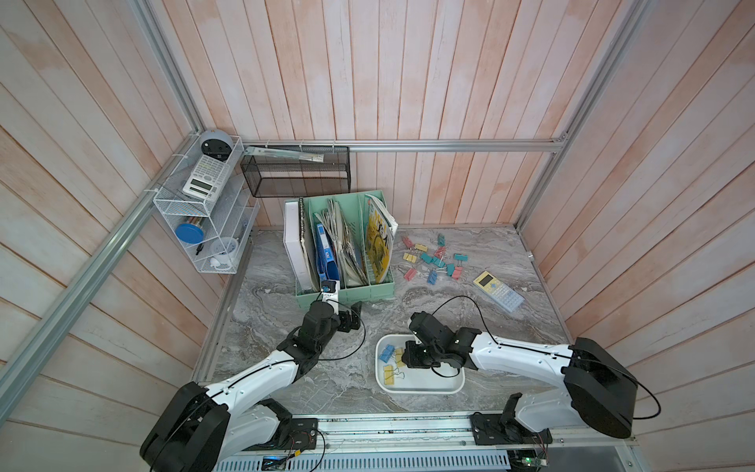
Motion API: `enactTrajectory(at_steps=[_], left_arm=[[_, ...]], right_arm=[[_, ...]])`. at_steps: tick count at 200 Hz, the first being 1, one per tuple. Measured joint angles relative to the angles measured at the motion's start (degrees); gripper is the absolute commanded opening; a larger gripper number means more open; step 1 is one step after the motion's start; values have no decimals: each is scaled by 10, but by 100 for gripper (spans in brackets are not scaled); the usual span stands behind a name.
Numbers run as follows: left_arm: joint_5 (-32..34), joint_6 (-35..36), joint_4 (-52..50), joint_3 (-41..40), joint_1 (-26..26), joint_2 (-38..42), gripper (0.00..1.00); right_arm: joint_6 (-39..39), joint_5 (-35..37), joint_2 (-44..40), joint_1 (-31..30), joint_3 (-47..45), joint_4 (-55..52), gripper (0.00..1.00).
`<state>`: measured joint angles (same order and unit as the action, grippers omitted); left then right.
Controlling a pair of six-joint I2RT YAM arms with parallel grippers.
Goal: Put the binder clips in the storage box
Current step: Place the binder clip in the storage box, then pick up the binder clip at the center of the board.
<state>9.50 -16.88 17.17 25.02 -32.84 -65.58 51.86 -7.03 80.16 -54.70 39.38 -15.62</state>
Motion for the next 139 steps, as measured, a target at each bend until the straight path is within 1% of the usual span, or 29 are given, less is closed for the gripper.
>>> enactTrajectory(at_steps=[10, 31, 44, 52, 60, 71, 80, 86, 98, 106, 109, 120, 139], left_arm=[[0, 0, 0, 1, -1, 0, 100], [2, 0, -1, 4, -4, -1, 100], [3, 0, -2, 6, -6, -3, 100], [4, 0, -3, 7, -6, -4, 100], [5, 0, -3, 7, -7, -4, 100], [7, 0, -4, 7, -8, -4, 100], [9, 0, -5, 7, -9, -4, 100], [10, 0, -5, 7, -9, -4, 100], [11, 0, -5, 7, -10, -4, 100], [11, 0, -5, 7, -10, -5, 100], [11, 0, -6, 7, -10, -5, 100], [13, 0, -9, 8, -11, -5, 100], [15, 2, -13, 9, -12, -5, 100]], right_arm=[[-3, 12, -5, 0, 0, -12, 34], [-11, 49, -41, 0, 5, -58, 37], [-16, 94, -78, 0, 21, -100, 39], [-23, 133, -104, 0, 35, -120, 42], [-32, 175, -132, 3, 46, -129, 44], [-53, 214, -168, 16, 56, -130, 45], [-73, 233, -193, 49, 62, -125, 45], [-85, 236, -204, 81, 65, -118, 45], [-103, 216, -207, 174, 72, -99, 45], [-109, 195, -195, 236, 77, -83, 46], [-112, 183, -184, 264, 79, -75, 46], [-115, 143, -144, 333, 87, -50, 46], [-111, 66, -51, 405, 103, -6, 46]])
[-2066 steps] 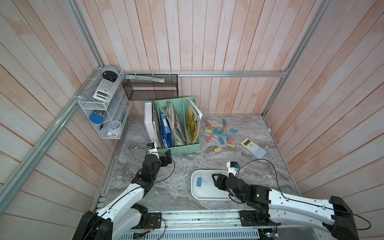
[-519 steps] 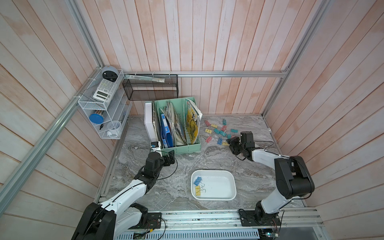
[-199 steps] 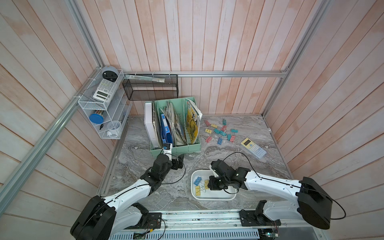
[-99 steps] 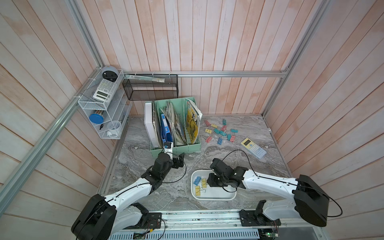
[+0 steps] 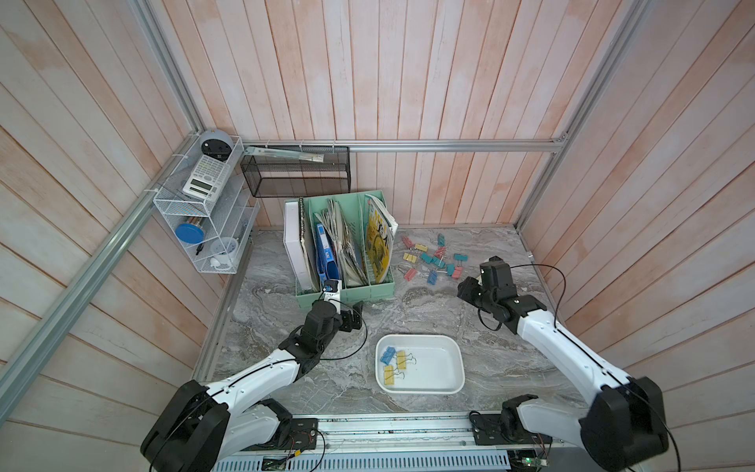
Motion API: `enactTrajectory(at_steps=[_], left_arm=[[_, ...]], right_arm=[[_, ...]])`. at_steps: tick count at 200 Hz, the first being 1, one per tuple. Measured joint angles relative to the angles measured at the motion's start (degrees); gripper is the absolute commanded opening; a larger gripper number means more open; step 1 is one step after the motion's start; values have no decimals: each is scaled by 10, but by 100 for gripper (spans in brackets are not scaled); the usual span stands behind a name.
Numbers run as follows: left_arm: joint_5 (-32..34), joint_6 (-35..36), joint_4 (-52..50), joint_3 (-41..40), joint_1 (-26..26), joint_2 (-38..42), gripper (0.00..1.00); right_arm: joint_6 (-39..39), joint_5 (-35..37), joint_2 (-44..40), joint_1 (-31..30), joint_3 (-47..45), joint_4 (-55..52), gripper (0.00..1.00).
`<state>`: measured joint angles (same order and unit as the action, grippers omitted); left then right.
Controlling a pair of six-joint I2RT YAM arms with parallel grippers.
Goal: Put the binder clips in the storage box
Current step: Pick up the binder clip at the center of the board.
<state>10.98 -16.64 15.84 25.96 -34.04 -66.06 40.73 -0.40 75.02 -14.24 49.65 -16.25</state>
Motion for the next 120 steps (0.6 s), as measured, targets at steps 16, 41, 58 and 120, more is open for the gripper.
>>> enactTrajectory(at_steps=[16, 41, 58, 120], left_arm=[[0, 1, 0, 1, -2, 0, 100], [3, 2, -1, 4, -3, 0, 100], [9, 4, -5, 7, -4, 0, 100], [15, 10, -13, 9, -6, -2, 100]], right_arm=[[8, -66, 94, 37, 24, 31, 46], [8, -110, 226, 40, 106, 37, 47], [-6, -94, 287, 18, 169, 20, 49], [-79, 37, 389, -76, 374, -83, 53]])
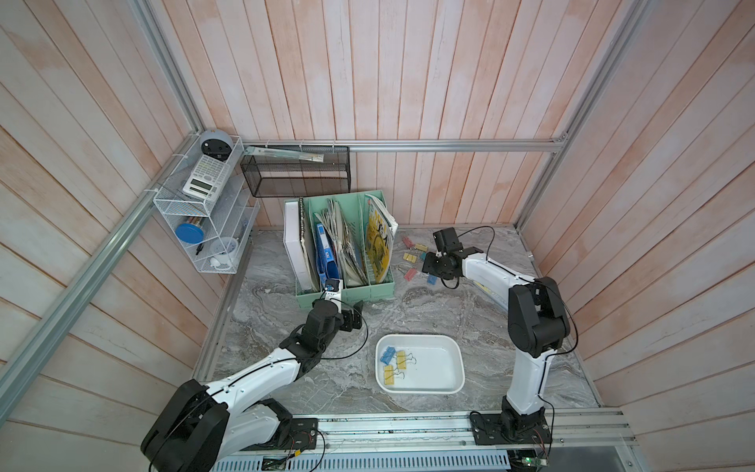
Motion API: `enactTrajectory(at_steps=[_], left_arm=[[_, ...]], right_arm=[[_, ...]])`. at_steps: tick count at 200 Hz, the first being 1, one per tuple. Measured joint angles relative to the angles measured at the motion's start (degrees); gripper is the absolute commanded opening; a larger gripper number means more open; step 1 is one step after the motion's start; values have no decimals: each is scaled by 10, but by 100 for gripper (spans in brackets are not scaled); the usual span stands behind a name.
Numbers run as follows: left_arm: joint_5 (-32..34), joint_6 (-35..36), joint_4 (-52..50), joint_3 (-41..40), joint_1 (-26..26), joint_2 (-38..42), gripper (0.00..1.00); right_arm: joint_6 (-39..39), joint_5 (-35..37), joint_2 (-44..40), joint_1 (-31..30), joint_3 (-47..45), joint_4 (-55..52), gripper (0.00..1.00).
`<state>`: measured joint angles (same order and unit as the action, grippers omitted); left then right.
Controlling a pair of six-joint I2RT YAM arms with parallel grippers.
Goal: Put the binder clips in the storage box
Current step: Pick up the binder clip at the center of the board.
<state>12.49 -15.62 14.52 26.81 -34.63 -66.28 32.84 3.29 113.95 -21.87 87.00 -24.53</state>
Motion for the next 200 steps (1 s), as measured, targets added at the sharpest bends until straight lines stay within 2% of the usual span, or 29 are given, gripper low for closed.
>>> enactTrajectory(at_steps=[17, 41, 68, 106, 160, 179, 200], left_arm=[[0, 0, -1, 0, 0, -2, 100], [0, 0, -2, 1, -1, -2, 100], [0, 0, -2, 1, -1, -2, 100], [0, 0, -2, 2, -1, -7, 100], [0, 0, -2, 3, -3, -12, 100], [-1, 0, -2, 3, -4, -12, 100], [-2, 0, -2, 3, -4, -6, 100]], right_arm=[[-14, 12, 35, -3, 52, -29, 52], [-31, 35, 82, -3, 103, -75, 44], [-52, 54, 108, -3, 117, -119, 20], [-59, 78, 87, -6, 97, -121, 2], [-55, 65, -21, -10, -49, -95, 0], [-41, 42, -107, -10, -130, -75, 0], [-13, 16, -246, -20, -226, -45, 0]])
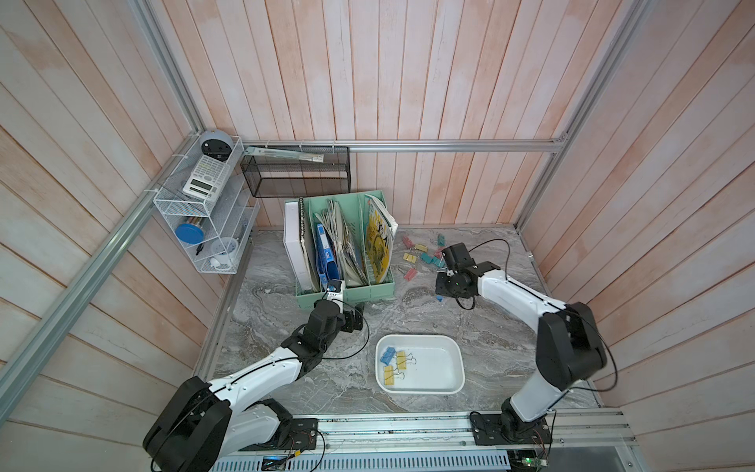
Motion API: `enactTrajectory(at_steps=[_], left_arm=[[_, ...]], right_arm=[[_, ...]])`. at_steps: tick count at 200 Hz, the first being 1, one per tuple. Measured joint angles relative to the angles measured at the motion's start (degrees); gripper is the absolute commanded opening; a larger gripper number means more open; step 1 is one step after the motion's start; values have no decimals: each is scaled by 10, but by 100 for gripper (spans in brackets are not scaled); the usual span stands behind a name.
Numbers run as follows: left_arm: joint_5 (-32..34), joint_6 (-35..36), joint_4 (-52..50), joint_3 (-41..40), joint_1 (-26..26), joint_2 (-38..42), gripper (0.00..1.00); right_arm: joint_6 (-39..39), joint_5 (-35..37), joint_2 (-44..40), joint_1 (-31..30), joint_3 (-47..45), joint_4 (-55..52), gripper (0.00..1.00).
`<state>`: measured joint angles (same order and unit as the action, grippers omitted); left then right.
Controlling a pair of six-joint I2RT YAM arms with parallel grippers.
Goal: Put the binder clips in the storage box
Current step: Pick up the binder clip at the center of the board, then place the binder clip in the storage box.
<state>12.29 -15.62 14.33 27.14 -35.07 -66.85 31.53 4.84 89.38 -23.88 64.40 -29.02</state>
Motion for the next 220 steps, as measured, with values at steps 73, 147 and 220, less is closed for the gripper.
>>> enactTrajectory(at_steps=[73, 147, 220], left_arm=[[2, 2, 0, 0, -3, 34, 100], [2, 2, 3, -5, -4, 34, 100], [2, 2, 3, -5, -4, 32, 100]], right_arm=[[148, -26, -366, -207, -251, 86, 0], [297, -63, -325, -301, -417, 213, 0], [350, -59, -310, -336, -431, 269, 0]])
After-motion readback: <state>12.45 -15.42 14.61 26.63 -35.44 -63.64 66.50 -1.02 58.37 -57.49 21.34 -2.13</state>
